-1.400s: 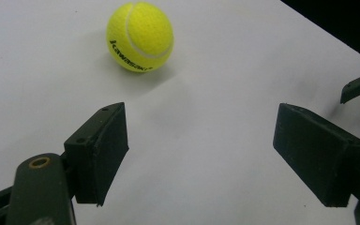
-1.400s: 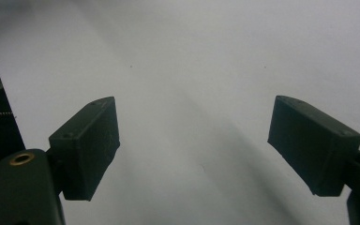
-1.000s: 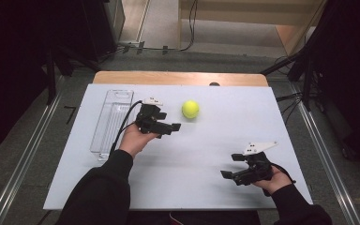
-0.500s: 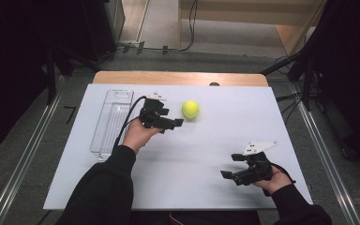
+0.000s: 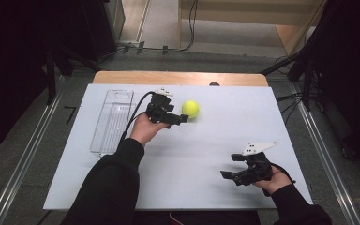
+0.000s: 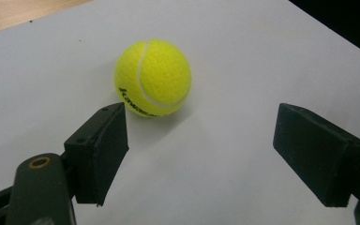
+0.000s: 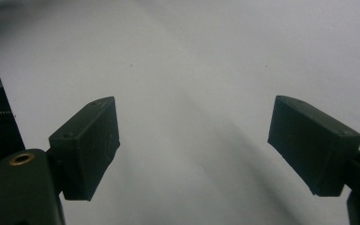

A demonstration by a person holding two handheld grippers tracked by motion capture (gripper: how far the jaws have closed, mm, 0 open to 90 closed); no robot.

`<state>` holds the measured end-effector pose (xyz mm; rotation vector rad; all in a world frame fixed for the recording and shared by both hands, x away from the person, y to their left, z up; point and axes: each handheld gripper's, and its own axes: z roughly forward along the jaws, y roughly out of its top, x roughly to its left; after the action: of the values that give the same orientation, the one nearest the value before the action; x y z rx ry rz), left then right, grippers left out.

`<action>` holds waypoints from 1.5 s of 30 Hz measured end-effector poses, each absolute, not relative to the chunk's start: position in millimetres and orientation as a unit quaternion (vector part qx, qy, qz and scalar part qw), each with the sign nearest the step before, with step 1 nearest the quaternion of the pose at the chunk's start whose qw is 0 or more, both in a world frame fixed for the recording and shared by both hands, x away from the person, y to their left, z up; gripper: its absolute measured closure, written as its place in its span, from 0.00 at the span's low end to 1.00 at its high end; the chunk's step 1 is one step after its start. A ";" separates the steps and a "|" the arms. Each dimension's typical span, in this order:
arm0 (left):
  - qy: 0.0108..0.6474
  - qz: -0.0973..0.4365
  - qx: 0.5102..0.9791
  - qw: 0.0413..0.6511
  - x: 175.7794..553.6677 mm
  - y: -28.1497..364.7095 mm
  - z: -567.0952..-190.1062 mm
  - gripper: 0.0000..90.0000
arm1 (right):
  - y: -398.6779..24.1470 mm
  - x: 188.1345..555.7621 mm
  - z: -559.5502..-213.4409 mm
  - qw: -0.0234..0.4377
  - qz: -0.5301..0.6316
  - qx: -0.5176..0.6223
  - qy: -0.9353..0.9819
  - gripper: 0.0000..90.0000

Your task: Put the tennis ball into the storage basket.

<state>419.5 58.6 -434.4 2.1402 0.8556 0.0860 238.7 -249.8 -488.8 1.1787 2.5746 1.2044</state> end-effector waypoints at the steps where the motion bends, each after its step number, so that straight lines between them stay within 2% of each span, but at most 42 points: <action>1: 0.339 0.033 0.849 0.405 421.2 57.6 -434.1 0.21 | -249.9 238.7 -488.8 0.032 0.391 0.383 0.836 0.16; 25: 0.342 0.044 0.851 0.396 448.3 38.8 -429.1 0.21 | -249.8 238.9 -489.3 0.028 0.390 0.379 0.839 0.16; 45: 0.356 0.053 0.847 0.393 467.9 26.2 -440.5 0.21 | -249.8 238.6 -489.4 0.028 0.391 0.380 0.838 0.16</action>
<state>467.9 26.2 -440.5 2.1491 0.9029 0.1339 238.6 -249.8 -489.4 1.1721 2.5883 1.2058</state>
